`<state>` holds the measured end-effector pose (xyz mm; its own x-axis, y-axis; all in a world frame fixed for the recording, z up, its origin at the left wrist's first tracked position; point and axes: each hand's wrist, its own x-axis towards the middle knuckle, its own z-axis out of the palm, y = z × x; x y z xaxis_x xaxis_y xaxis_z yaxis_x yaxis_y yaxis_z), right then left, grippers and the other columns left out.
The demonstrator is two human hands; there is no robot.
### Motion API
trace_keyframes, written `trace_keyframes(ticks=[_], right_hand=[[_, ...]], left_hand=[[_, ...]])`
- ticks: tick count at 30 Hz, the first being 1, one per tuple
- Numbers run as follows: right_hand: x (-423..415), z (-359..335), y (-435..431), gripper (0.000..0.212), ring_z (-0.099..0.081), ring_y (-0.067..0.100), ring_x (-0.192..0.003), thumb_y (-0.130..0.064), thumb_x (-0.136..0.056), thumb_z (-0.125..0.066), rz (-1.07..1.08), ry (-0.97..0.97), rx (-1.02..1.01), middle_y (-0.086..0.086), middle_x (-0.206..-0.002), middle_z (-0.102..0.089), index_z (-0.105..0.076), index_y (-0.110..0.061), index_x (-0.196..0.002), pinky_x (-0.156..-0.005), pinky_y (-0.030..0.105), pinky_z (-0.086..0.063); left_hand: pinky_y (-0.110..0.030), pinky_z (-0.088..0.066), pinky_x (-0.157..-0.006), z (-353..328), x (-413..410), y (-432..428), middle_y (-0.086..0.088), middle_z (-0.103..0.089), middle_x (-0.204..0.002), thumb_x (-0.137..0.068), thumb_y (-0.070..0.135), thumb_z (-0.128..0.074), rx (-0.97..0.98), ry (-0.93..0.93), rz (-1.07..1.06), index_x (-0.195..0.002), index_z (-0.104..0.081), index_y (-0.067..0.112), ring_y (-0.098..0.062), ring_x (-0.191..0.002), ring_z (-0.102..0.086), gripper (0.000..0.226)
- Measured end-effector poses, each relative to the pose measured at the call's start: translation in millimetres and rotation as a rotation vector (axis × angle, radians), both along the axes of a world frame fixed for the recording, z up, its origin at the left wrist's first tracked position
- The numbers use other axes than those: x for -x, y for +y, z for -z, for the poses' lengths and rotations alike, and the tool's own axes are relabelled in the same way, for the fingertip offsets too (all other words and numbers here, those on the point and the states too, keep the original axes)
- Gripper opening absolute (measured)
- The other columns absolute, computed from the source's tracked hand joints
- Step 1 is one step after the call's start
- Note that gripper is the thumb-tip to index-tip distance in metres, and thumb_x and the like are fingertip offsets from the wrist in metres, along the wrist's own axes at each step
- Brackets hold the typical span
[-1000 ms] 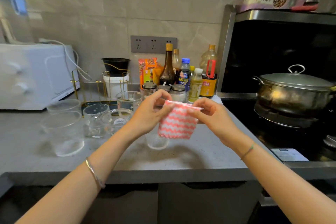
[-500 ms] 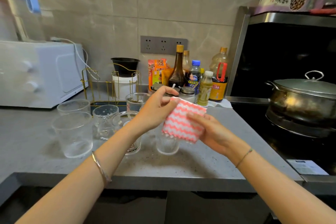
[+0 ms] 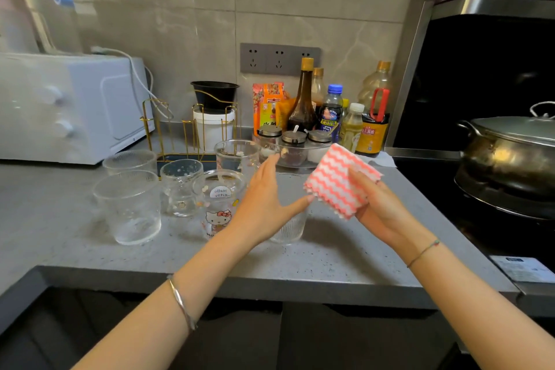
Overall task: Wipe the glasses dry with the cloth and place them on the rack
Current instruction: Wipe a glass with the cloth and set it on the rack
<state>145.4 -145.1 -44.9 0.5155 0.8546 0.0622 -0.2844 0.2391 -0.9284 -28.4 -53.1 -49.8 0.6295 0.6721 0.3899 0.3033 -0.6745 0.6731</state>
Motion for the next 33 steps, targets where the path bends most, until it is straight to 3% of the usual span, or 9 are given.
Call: trace_keyframes(ticks=[5, 10, 15, 19, 23, 26, 28, 30, 33], right_hand=[[-5, 11, -14, 0.028, -0.071, 0.021, -0.095, -0.023, -0.097, -0.051, 0.002, 0.026, 0.023, 0.006, -0.107, -0.072, -0.057, -0.013, -0.122, -0.068, 0.031, -0.060], [-9, 13, -24, 0.029, -0.071, 0.019, -0.093, -0.023, -0.097, -0.051, 0.025, 0.103, 0.010, 0.006, -0.107, -0.072, -0.056, -0.013, -0.125, -0.065, 0.032, -0.060], [-11, 16, -36, 0.026, -0.073, 0.017, -0.082, -0.025, -0.095, -0.053, 0.043, 0.214, 0.009, 0.004, -0.096, -0.074, -0.056, -0.013, -0.118, -0.057, 0.030, -0.059], [-10, 20, -39, 0.041, -0.066, 0.023, -0.102, -0.026, -0.095, -0.053, 0.075, 0.288, 0.029, 0.011, -0.121, -0.065, -0.050, -0.007, -0.131, -0.067, 0.038, -0.058], [-12, 12, -39, 0.041, -0.065, 0.024, -0.102, -0.025, -0.097, -0.051, 0.111, 0.305, 0.000, 0.013, -0.126, -0.061, -0.048, -0.008, -0.134, -0.059, 0.035, -0.059], [-10, 3, -39, 0.044, -0.062, 0.025, -0.110, -0.029, -0.097, -0.049, 0.093, 0.247, -0.068, 0.012, -0.129, -0.060, -0.046, -0.010, -0.137, -0.070, 0.036, -0.059], [-6, -5, -37, 0.044, -0.062, 0.025, -0.113, -0.032, -0.097, -0.048, 0.109, 0.185, -0.117, 0.010, -0.128, -0.061, -0.046, -0.012, -0.137, -0.081, 0.037, -0.056], [-1, -16, -34, 0.043, -0.062, 0.023, -0.114, -0.032, -0.098, -0.047, 0.141, 0.143, -0.185, 0.007, -0.127, -0.063, -0.047, -0.014, -0.137, -0.090, 0.039, -0.053], [11, -31, -27, 0.041, -0.063, 0.016, -0.114, -0.033, -0.100, -0.042, 0.185, 0.029, -0.302, 0.000, -0.125, -0.064, -0.048, -0.016, -0.137, -0.098, 0.037, -0.048]], left_hand=[[-0.025, -0.005, -0.112, 25, -7, -16, 0.004, 0.015, -0.162, -0.078, 0.043, -0.075, -0.023, -0.098, -0.105, -0.153, 0.014, 0.019, -0.012, -0.149, 0.006, 0.119], [-0.024, -0.013, -0.113, 40, -14, -15, 0.000, 0.005, -0.163, -0.079, 0.028, -0.079, 0.214, -0.198, -0.107, -0.151, 0.020, 0.019, -0.016, -0.149, -0.007, 0.123], [-0.011, -0.027, -0.090, 44, -15, -10, -0.004, -0.037, -0.149, -0.077, 0.027, -0.081, 0.323, -0.206, -0.145, -0.150, -0.009, 0.014, -0.011, -0.125, -0.040, 0.103], [-0.025, -0.036, -0.097, 47, -14, -2, -0.001, -0.046, -0.137, -0.066, 0.038, -0.087, 0.319, -0.232, -0.167, -0.137, -0.033, 0.016, -0.011, -0.118, -0.042, 0.092], [-0.032, -0.046, -0.101, 33, -19, 2, 0.003, -0.056, -0.130, -0.053, 0.062, -0.085, 0.415, -0.335, -0.099, -0.135, -0.040, 0.019, -0.013, -0.118, -0.056, 0.103], [-0.022, -0.049, -0.094, 9, -25, -3, 0.006, -0.061, -0.122, -0.063, 0.053, -0.082, 0.610, -0.471, 0.069, -0.137, -0.046, 0.018, 0.000, -0.105, -0.060, 0.089], [-0.036, -0.048, -0.099, -4, -31, -6, 0.002, -0.066, -0.119, -0.066, 0.058, -0.075, 0.791, -0.540, 0.193, -0.126, -0.054, 0.024, -0.012, -0.109, -0.063, 0.072], [-0.040, -0.051, -0.096, -16, -35, -8, 0.001, -0.074, -0.103, -0.073, 0.058, -0.060, 0.900, -0.592, 0.296, -0.108, -0.061, 0.027, -0.016, -0.101, -0.068, 0.047], [-0.041, -0.050, -0.096, -25, -41, -5, -0.002, -0.076, -0.097, -0.066, 0.066, -0.058, 0.950, -0.640, 0.366, -0.101, -0.069, 0.023, -0.017, -0.092, -0.070, 0.057]])
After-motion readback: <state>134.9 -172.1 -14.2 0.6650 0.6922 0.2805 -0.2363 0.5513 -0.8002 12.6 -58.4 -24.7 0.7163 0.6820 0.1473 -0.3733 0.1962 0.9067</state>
